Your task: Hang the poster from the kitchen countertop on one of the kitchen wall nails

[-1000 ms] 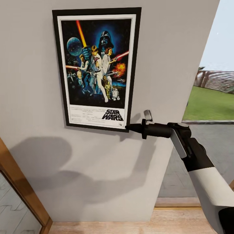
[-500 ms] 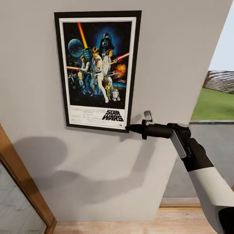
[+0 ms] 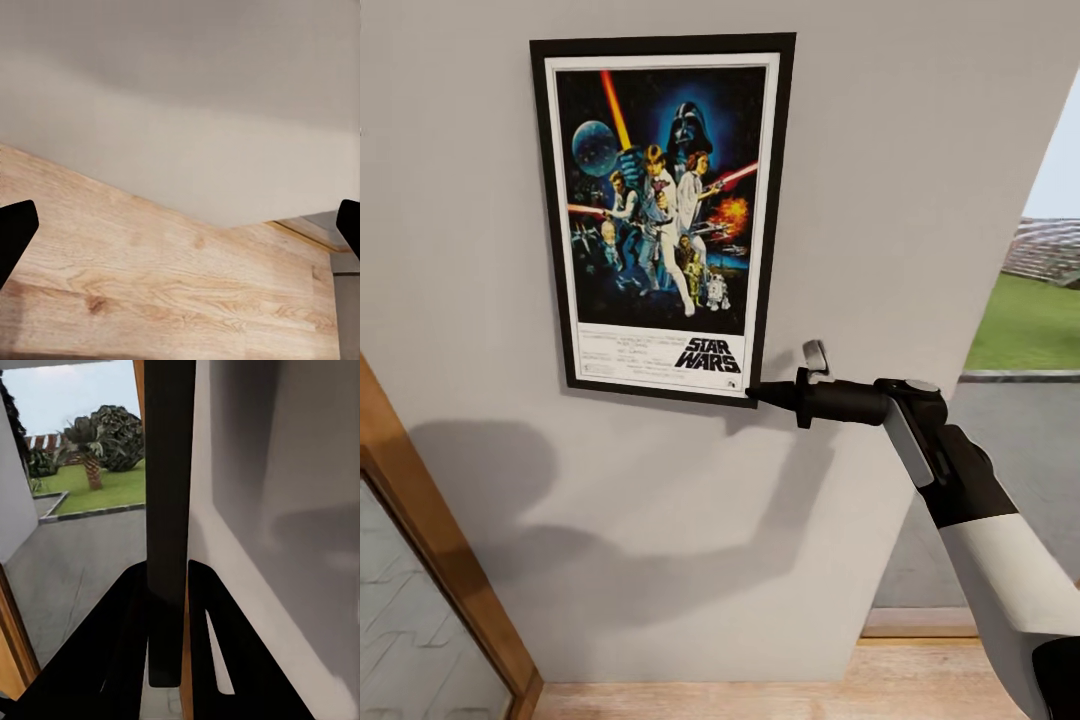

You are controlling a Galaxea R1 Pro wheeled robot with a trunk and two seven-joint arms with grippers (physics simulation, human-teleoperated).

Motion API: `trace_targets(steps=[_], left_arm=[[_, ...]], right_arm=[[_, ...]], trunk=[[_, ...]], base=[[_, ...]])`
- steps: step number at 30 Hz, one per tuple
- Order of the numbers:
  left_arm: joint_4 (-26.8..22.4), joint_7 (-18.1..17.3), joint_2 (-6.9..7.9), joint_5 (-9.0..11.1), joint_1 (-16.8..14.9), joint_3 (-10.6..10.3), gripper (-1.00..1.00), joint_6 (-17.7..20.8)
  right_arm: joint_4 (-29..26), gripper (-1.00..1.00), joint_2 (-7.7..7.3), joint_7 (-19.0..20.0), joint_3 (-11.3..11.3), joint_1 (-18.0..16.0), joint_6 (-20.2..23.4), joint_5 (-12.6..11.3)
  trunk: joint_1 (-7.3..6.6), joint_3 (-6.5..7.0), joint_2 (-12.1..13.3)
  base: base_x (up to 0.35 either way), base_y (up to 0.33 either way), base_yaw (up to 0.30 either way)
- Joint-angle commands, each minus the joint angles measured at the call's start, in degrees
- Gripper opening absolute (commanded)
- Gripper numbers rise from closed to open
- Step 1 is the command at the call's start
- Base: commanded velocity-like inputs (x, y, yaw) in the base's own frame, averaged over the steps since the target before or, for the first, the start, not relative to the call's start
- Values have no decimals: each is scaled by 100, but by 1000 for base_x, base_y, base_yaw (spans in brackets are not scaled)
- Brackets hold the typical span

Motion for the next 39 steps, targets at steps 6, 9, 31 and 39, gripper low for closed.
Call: trace_targets(steps=[6, 9, 31, 39], left_arm=[[2, -8, 1, 34, -5, -48, 100, -34], [2, -8, 1, 34, -5, -48, 100, -34], [2, -8, 1, 34, -5, -48, 100, -34], [2, -8, 1, 34, -5, -48, 100, -34]], right_arm=[[37, -100, -7, -26, 16, -7, -18, 165], [37, -100, -7, -26, 16, -7, -18, 166], [61, -100, -7, -26, 16, -7, -21, 158], [67, -100, -7, -26, 16, -7, -26, 158]], trunk=[[5, -14, -10], [5, -14, -10], [5, -14, -10], [5, -14, -10]], base=[[0, 157, 0], [0, 155, 0], [0, 15, 0], [0, 0, 0]])
